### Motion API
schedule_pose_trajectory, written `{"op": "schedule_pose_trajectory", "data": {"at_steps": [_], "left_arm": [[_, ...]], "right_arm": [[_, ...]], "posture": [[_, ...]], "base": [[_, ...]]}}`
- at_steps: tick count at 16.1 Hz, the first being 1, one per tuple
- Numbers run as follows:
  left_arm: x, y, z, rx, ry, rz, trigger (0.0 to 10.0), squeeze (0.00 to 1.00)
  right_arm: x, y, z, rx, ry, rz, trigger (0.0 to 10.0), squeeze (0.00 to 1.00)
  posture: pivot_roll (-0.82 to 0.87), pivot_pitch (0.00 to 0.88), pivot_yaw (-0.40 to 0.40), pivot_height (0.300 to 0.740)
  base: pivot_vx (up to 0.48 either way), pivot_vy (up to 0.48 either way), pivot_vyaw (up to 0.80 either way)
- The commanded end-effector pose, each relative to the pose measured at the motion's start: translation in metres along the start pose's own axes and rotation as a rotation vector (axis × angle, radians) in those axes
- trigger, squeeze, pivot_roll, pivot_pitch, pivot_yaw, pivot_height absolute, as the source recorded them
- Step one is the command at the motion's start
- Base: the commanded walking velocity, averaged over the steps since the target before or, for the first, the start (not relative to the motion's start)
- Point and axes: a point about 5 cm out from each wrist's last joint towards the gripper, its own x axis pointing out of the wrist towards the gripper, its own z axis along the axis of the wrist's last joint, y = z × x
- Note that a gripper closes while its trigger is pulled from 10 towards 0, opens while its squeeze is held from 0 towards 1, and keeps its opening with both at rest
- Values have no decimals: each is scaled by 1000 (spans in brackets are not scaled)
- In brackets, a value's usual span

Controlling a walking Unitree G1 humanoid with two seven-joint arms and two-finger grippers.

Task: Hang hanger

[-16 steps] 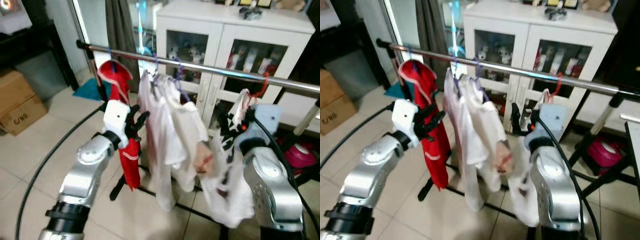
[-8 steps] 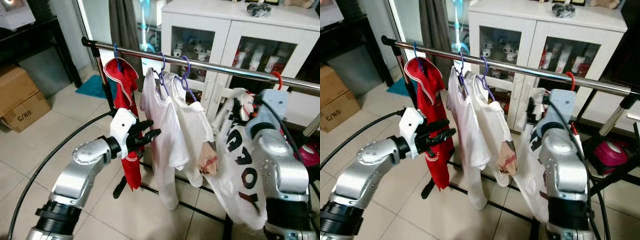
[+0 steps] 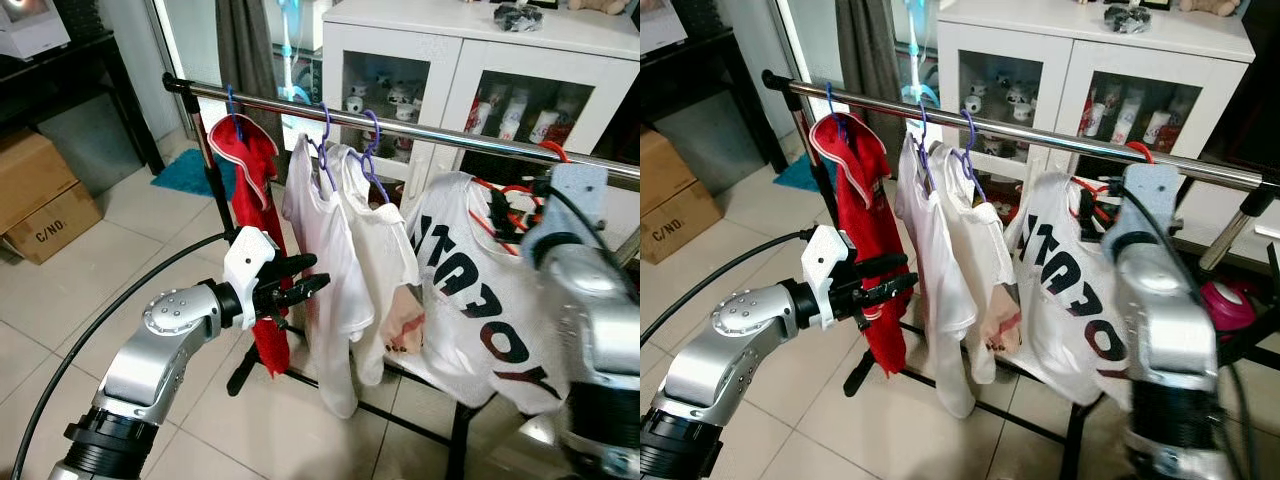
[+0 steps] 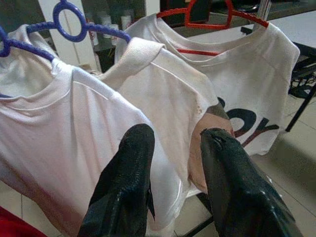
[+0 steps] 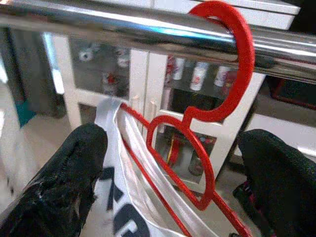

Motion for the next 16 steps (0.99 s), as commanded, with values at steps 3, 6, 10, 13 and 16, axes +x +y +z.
{"op": "schedule_pose_trajectory", "data": {"at_steps": [3, 6, 10, 13, 16], "left_arm": [[1, 1, 2, 18, 2, -16, 10000, 0], [0, 2, 3, 22, -3, -5, 10000, 0], [-13, 17, 0, 62, 15, 188, 10000, 0], [-12, 20, 6, 55, -34, 236, 10000, 0], [-8, 21, 12, 49, -66, 255, 10000, 0]], "right_arm": [[4, -11, 1, -75, 3, 79, 10000, 0], [2, -6, 3, -78, 43, 205, 10000, 0], [-20, 22, 14, -25, 32, 398, 10000, 0], [-30, 53, 9, 50, 12, 467, 10000, 0], [-32, 71, 12, 103, -24, 474, 10000, 0]], "posture": [[-166, 0, 33, 740], [-160, 0, 26, 740], [-148, 0, 10, 740], [-150, 0, 18, 740], [-149, 0, 19, 740]], "base": [[0, 0, 0], [0, 0, 0], [0, 0, 0], [0, 0, 0], [0, 0, 0]]}}
